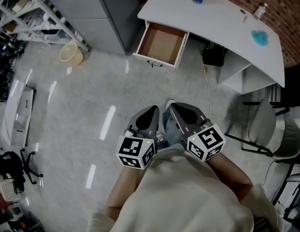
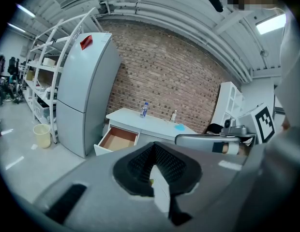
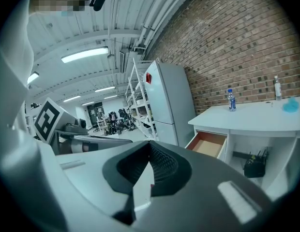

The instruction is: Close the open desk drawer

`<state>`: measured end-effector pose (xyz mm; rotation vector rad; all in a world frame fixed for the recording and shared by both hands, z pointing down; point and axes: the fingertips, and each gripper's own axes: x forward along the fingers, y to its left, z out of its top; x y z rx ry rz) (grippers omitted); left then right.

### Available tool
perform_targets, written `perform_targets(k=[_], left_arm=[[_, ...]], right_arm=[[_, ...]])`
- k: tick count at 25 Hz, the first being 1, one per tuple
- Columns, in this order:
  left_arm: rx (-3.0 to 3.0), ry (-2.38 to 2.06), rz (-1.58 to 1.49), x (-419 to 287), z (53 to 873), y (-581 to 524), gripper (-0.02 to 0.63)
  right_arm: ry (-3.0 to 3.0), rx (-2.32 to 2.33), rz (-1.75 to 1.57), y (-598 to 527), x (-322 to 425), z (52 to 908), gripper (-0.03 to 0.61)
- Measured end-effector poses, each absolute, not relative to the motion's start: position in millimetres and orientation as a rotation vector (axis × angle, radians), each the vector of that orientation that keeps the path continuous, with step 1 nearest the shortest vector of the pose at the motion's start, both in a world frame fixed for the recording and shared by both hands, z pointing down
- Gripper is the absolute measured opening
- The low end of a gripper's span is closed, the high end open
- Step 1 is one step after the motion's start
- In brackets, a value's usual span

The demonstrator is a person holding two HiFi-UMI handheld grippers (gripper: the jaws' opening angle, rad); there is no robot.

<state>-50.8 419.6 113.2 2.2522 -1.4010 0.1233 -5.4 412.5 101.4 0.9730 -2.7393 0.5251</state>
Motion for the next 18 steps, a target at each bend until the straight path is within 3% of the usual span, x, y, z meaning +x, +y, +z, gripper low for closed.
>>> perform_targets(k=[18], left_arm=[[2.228, -1.447, 0.135, -86, 118, 295, 0.003]], right_arm=[[-2.751, 0.954, 0.552, 276, -44, 104, 0.005]])
